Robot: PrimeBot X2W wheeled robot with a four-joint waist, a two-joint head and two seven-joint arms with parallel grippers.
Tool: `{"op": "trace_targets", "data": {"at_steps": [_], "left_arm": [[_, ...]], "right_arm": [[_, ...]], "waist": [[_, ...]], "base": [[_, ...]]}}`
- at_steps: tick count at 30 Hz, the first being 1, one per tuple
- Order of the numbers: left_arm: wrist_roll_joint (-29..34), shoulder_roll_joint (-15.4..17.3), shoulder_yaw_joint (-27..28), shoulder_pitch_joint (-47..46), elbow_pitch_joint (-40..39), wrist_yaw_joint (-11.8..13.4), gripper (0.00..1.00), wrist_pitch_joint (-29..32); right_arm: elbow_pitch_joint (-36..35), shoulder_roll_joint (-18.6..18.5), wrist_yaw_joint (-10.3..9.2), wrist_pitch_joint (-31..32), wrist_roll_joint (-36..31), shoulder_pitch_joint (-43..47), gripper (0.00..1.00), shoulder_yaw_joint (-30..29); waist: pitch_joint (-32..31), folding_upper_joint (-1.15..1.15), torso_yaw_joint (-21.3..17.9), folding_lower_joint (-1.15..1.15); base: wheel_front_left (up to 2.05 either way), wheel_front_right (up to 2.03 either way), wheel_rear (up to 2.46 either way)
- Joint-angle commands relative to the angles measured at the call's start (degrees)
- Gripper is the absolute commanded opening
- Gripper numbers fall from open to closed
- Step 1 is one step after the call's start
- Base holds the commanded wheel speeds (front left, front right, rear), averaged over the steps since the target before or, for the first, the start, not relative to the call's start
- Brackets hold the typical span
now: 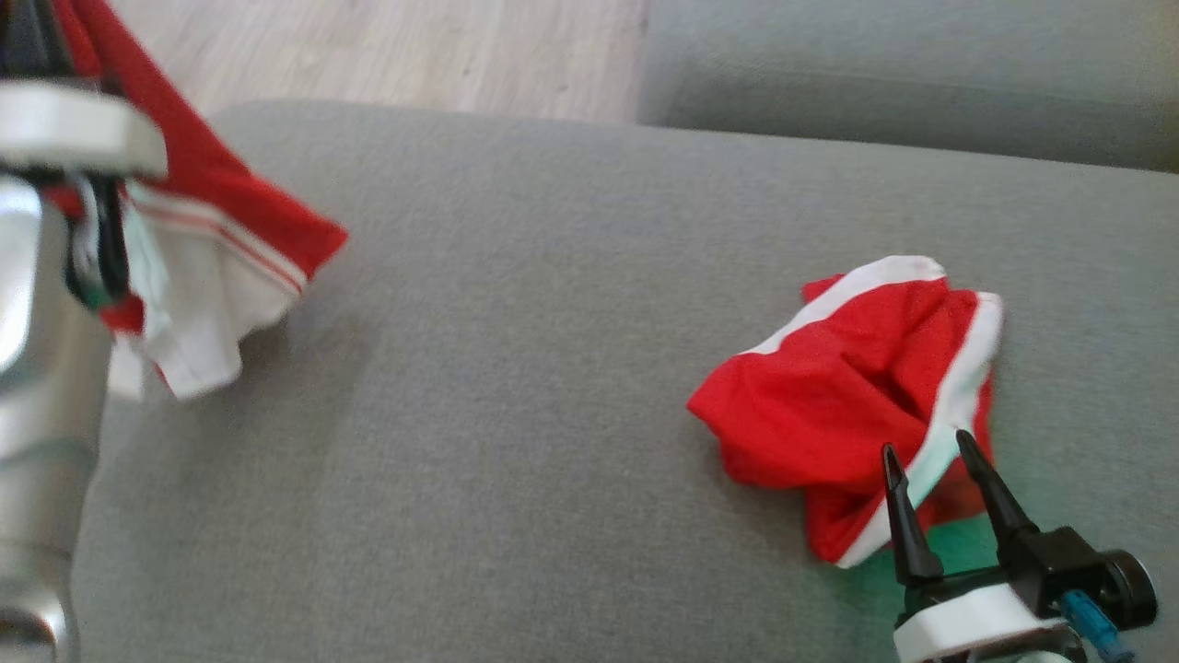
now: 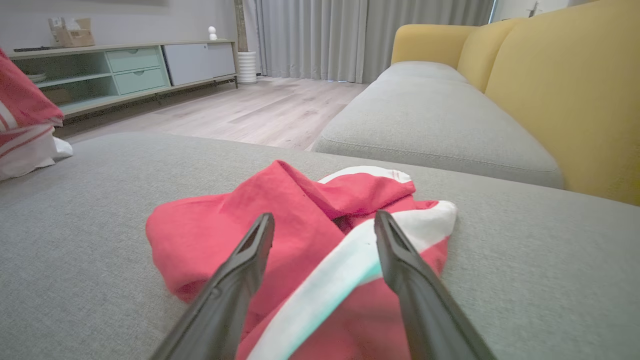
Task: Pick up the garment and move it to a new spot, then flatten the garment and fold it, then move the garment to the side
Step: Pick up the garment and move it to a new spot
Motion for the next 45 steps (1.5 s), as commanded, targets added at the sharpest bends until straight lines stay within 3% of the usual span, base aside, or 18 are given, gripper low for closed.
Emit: {"op": "trace_targets", "data": {"at_steps": [1, 6, 7, 8, 14, 23, 25, 31, 40, 45], "left_arm": [[-1.13, 2.46, 2.36, -0.23, -0.46, 0.41, 0.00, -0.23], [-4.90, 0.13, 4.61, 8.37, 3.24, 0.30, 0.00, -0.24], [-5.33, -0.33, 5.05, 10.32, 3.57, 0.18, 0.45, -0.24], [-5.55, -0.70, 5.86, 12.22, 3.35, 0.42, 1.00, -0.24], [-4.33, -3.20, 11.63, 21.69, -2.73, 0.92, 1.00, -0.24], [4.27, -12.46, 18.57, 37.97, -22.66, 0.75, 1.00, -0.24], [7.84, -15.22, 18.48, 42.03, -27.85, 0.26, 1.00, -0.24], [12.83, -18.78, 16.29, 50.35, -33.31, 0.61, 1.00, -0.24], [15.19, -19.97, 11.19, 64.16, -36.41, 2.58, 1.00, -0.24], [14.85, -20.01, 9.20, 67.50, -36.37, 3.78, 1.00, -0.24]], "right_arm": [[-1.99, -0.30, 0.37, -0.22, -0.52, -2.27, 1.00, 1.11], [-2.17, -0.30, 0.37, -0.22, -1.28, -2.54, 1.00, 1.02], [-2.16, -0.30, 0.37, -0.22, -1.40, -2.66, 1.00, 0.94], [-2.18, -0.30, 0.37, -0.22, -1.44, -2.80, 1.00, 0.80], [-2.41, -0.30, 0.37, -0.22, -0.99, -3.23, 1.00, 0.74], [-3.48, -0.33, 0.37, -0.22, -0.82, -3.12, 1.00, 2.19], [-3.81, -0.43, 0.37, -0.22, -0.52, -3.10, 1.00, 1.66], [-4.84, -0.82, 0.37, -0.22, 2.08, -2.78, 1.00, 1.68], [-5.16, -1.74, 0.37, -0.22, 3.69, 0.74, 1.00, 2.63], [-5.44, -1.54, 0.37, -0.22, 3.93, 3.10, 1.00, 2.66]], "waist": [[1.70, 0.00, 1.89, 0.00], [2.49, 0.00, 1.81, 0.00], [2.49, 0.00, 1.45, 0.00], [2.44, 0.00, 0.97, 0.00], [0.91, 0.00, -2.37, 0.00], [-2.80, 0.00, -10.38, 0.00], [-3.63, 0.00, -12.66, 0.00], [-5.15, 0.00, -16.38, 0.00], [-9.21, 0.00, -17.23, 0.00], [-10.59, 0.00, -16.25, 0.00]], "base": [[0.00, 0.00, 0.00], [0.00, 0.00, 0.00], [0.00, 0.00, 0.00], [0.00, 0.00, 0.00], [0.00, 0.00, 0.00], [0.00, 0.00, 0.00], [0.00, 0.00, 0.00], [0.00, 0.00, 0.00], [0.00, 0.00, 0.00], [0.00, 0.00, 0.00]]}}
